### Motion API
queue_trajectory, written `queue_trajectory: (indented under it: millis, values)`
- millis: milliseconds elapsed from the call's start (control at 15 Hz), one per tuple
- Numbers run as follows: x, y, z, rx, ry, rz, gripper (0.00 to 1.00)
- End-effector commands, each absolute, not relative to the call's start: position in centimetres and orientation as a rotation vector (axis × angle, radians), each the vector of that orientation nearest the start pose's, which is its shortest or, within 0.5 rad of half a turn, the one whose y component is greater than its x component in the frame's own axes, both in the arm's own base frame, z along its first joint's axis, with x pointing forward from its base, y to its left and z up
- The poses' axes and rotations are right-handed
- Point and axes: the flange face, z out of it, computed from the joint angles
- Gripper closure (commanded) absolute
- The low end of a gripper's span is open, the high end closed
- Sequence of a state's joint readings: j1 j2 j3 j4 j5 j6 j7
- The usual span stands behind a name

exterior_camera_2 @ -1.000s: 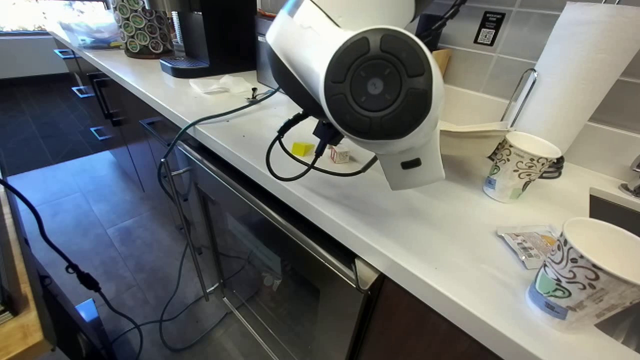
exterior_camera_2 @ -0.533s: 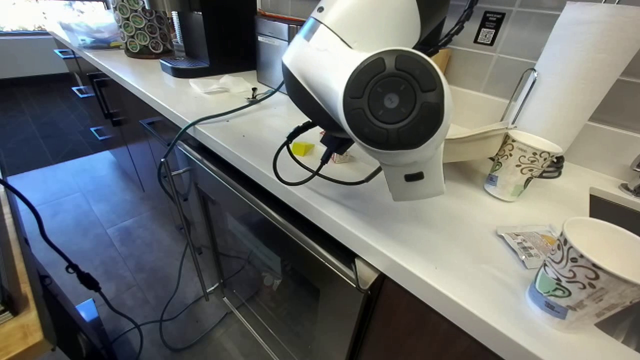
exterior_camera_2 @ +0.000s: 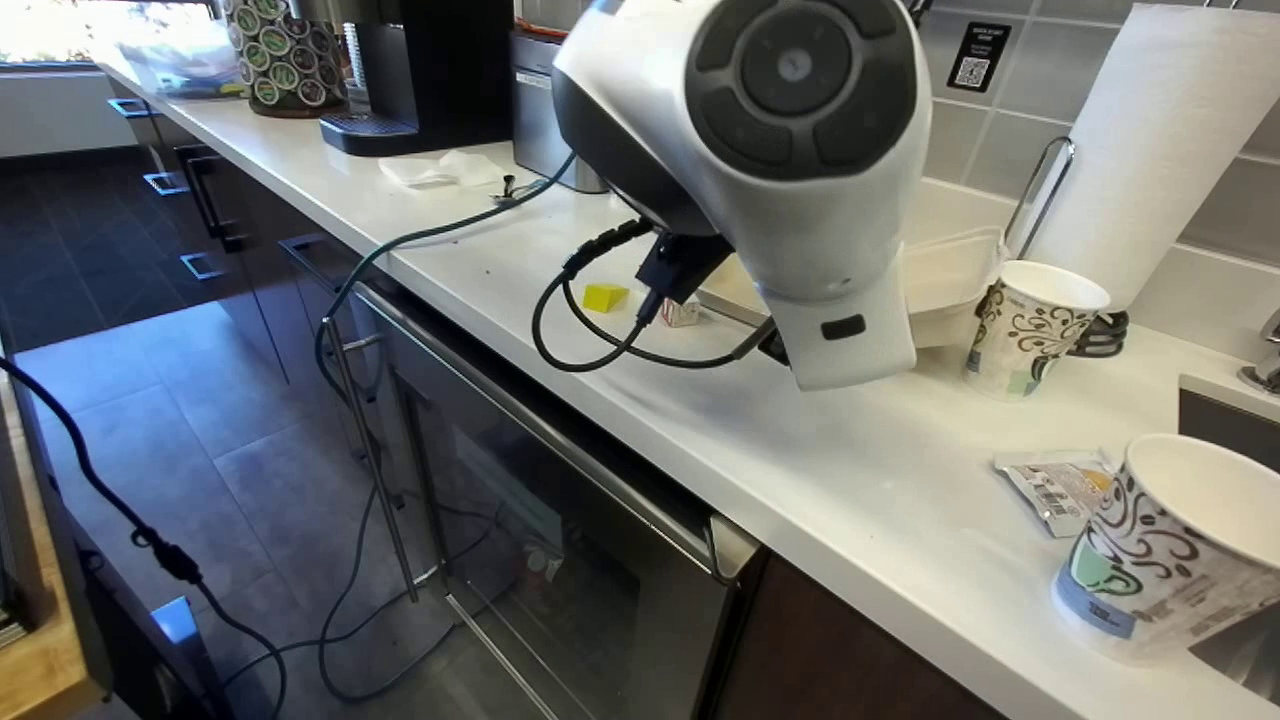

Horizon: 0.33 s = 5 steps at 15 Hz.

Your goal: Move the lunch pack to the right

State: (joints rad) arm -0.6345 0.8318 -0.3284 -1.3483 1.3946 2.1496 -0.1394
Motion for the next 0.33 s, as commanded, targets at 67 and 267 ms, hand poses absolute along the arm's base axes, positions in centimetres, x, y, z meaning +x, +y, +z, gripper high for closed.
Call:
queue_trajectory:
  millis: [67, 267]
  values:
    - [47.0, -52.4, 30.0, -1.762, 1.549, -0.711, 0.0]
    - [48.3, -53.5, 30.2, -1.776, 1.518, -0.731, 0.0]
